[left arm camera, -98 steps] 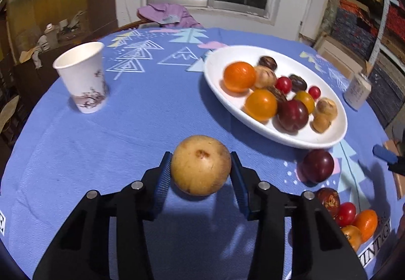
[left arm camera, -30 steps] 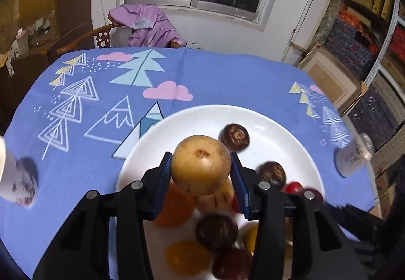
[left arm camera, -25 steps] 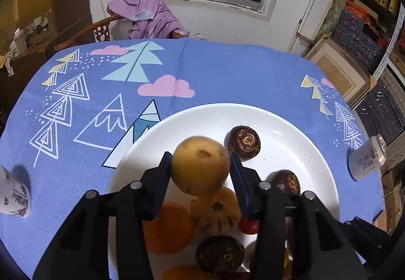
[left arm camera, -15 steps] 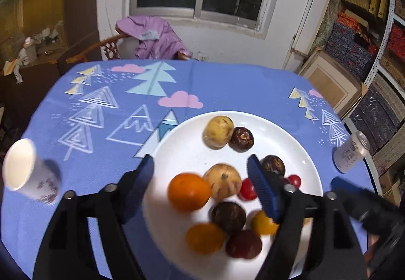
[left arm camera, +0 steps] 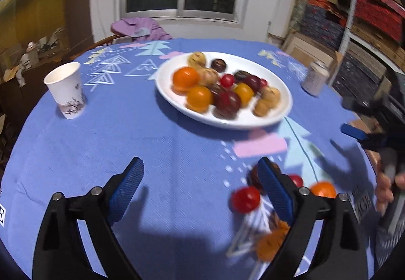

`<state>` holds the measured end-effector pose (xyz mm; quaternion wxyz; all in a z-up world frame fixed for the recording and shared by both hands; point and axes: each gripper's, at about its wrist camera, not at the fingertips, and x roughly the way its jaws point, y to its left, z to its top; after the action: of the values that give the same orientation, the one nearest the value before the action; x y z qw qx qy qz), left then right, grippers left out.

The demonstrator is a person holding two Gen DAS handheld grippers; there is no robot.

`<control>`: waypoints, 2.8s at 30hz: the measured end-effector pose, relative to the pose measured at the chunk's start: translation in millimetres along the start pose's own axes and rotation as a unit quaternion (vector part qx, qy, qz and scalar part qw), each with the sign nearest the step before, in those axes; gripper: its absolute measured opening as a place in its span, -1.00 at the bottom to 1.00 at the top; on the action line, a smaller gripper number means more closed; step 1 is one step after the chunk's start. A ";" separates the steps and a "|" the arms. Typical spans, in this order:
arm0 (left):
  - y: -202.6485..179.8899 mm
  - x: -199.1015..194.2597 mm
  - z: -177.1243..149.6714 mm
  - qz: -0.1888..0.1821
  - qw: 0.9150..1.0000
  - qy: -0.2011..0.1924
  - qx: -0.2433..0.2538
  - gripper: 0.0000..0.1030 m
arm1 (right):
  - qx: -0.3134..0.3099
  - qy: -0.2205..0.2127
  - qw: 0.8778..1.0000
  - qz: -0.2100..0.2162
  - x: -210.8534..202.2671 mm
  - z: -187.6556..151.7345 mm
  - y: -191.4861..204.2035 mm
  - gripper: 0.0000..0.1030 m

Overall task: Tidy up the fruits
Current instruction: 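Move the left gripper toward a red tomato on the cloth, then grasp the red tomato with the left gripper, then carry the tomato with the left gripper while the right gripper grasps an orange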

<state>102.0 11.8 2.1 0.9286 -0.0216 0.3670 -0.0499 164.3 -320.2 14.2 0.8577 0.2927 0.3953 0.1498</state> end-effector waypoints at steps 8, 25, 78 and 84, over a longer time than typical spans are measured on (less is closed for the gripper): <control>-22.4 11.7 -19.1 0.002 0.998 0.020 0.065 0.73 | 0.050 0.017 0.998 0.021 6.4 0.2 -16.6 0.82; -26.6 36.3 -22.3 -0.038 0.994 0.064 0.079 0.20 | 0.039 0.023 0.999 0.021 6.8 -2.0 -9.2 0.83; 10.2 27.2 -13.1 0.011 0.998 0.050 0.024 -0.40 | -0.142 0.163 0.974 0.069 21.8 -86.9 52.8 0.56; 7.0 28.6 -14.4 0.012 0.998 0.051 0.033 -0.40 | -0.138 0.162 0.974 0.073 24.7 -90.7 52.3 0.56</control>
<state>113.5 15.6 -28.3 0.9093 0.0155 0.4125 -0.0521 109.3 -232.4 -14.8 0.8012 0.1712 0.4822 0.3103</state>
